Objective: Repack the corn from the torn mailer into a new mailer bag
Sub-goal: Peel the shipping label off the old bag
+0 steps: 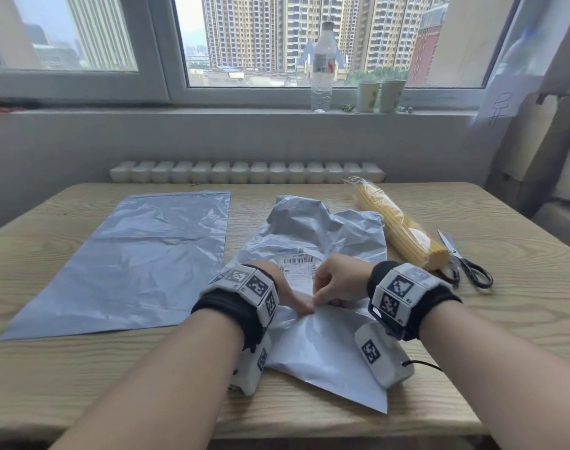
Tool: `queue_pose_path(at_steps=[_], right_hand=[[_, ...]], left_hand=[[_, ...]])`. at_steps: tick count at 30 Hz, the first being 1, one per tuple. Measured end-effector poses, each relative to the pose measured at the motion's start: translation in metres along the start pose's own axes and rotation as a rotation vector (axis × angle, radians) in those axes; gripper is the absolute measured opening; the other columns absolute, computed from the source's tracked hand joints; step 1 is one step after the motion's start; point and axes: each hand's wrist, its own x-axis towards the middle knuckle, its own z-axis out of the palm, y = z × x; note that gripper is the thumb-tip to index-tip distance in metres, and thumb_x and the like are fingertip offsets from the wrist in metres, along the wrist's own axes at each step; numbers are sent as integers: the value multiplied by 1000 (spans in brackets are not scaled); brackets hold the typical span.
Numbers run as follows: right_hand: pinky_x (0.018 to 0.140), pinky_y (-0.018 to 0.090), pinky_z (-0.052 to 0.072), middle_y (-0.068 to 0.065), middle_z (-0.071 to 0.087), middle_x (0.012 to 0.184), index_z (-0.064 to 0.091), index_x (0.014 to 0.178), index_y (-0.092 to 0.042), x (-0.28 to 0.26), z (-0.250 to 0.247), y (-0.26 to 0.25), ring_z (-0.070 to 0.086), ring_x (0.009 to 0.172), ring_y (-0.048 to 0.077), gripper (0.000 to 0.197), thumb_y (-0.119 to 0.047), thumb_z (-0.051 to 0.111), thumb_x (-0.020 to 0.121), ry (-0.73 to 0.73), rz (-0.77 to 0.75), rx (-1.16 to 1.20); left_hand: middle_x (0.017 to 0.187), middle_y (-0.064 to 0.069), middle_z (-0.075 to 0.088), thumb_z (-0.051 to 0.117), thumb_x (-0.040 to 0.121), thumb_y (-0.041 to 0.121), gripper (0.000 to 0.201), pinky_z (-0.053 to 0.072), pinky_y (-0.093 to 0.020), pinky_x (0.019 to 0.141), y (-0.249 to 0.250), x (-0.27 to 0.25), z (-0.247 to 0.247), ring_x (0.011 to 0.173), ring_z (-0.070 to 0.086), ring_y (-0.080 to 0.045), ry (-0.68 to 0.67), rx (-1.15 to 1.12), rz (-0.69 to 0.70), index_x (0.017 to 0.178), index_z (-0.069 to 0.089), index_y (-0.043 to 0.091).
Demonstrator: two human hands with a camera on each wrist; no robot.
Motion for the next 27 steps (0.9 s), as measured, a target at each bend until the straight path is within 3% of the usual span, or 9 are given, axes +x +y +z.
queue_pose_path(at_steps=[2,9,12,16,21,24,27], right_hand=[[68,25,50,-7,61,61,63,65,-25,0,0,1,55,58,7,18,-20,72,79,-14,3,12],[59,22,49,-2,59,66,61,72,-19,1,-1,5,54,59,10,16,-18,64,88,-39,15,91],[52,17,43,-4,55,64,60,76,-17,1,-2,4,50,55,6,13,-17,62,89,4,6,80],[54,17,41,-7,55,66,58,74,-21,4,-1,4,49,58,5,16,-18,62,90,67,3,69],[55,16,42,-8,56,67,63,85,-18,6,-1,4,50,59,4,6,-19,60,91,110,2,81],[59,19,44,-5,60,66,69,87,-16,5,-3,3,53,57,6,23,-35,56,93,45,16,132],[63,23,45,0,64,69,73,93,-9,2,-8,-1,55,58,10,51,-55,51,89,-22,44,116]], left_hand=[[114,-5,69,67,56,79,90,50,-33,96,-1,-1,-2,107,64,-21,-32,8,-13,117,61,13],[109,-4,69,68,56,78,87,51,-31,93,-1,-3,-2,103,64,-21,-30,24,-9,113,62,14],[96,-2,68,67,56,79,86,50,-29,86,-1,-3,-2,94,64,-20,-24,20,-5,110,62,13],[94,-2,64,67,58,78,84,48,-29,85,-1,-4,-2,97,64,-20,-24,23,3,110,62,12],[91,-1,63,68,59,77,75,45,-27,76,-1,-6,-3,86,58,-19,-29,3,20,101,61,15],[89,-1,65,68,58,76,72,52,-28,84,-6,-5,-4,91,65,-20,-68,-35,43,97,64,16],[88,-2,72,76,68,58,52,54,-32,93,-20,-4,-13,90,70,-20,-169,-114,84,90,71,12]])
